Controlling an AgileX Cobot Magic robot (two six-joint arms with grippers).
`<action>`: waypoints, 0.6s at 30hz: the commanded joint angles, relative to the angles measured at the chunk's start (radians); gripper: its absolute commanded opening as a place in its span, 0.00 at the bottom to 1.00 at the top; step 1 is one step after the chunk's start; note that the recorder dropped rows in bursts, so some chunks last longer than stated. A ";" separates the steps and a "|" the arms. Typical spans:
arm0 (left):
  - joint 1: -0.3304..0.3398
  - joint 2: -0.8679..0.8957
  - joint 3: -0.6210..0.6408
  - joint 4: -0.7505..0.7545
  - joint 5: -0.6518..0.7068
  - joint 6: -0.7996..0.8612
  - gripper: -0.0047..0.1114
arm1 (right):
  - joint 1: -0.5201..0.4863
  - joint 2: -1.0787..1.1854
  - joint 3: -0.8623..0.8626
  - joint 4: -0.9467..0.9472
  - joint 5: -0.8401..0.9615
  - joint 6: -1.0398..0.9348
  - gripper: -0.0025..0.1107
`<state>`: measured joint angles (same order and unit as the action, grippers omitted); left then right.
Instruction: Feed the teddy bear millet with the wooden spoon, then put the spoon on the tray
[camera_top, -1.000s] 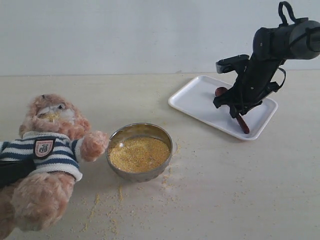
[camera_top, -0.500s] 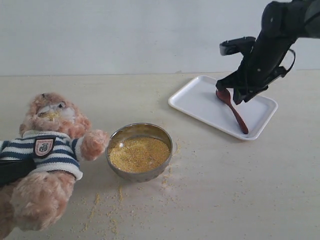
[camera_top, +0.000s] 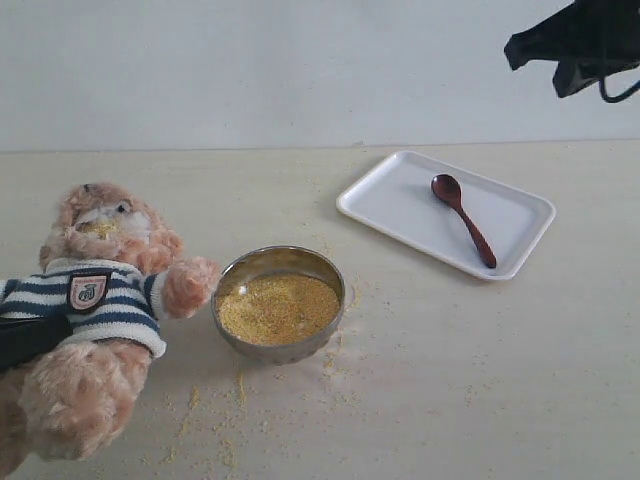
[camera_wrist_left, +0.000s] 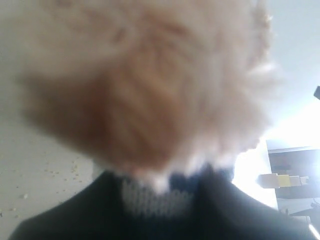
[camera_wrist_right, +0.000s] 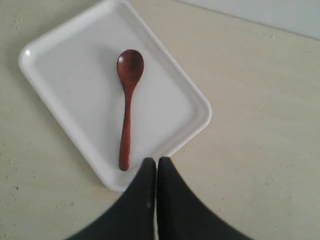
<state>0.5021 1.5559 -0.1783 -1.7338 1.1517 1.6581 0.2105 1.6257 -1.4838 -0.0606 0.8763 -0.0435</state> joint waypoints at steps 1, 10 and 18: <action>0.001 0.000 -0.006 -0.011 0.035 0.008 0.08 | -0.004 -0.177 0.190 -0.029 -0.200 0.083 0.02; 0.001 0.000 -0.006 -0.011 0.069 0.008 0.08 | -0.004 -0.660 0.733 -0.022 -0.767 0.110 0.02; 0.001 0.000 -0.006 -0.011 0.069 0.010 0.08 | -0.002 -1.030 0.947 0.078 -0.541 0.136 0.02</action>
<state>0.5021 1.5559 -0.1783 -1.7338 1.1821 1.6598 0.2105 0.6844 -0.5816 0.0085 0.2666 0.0901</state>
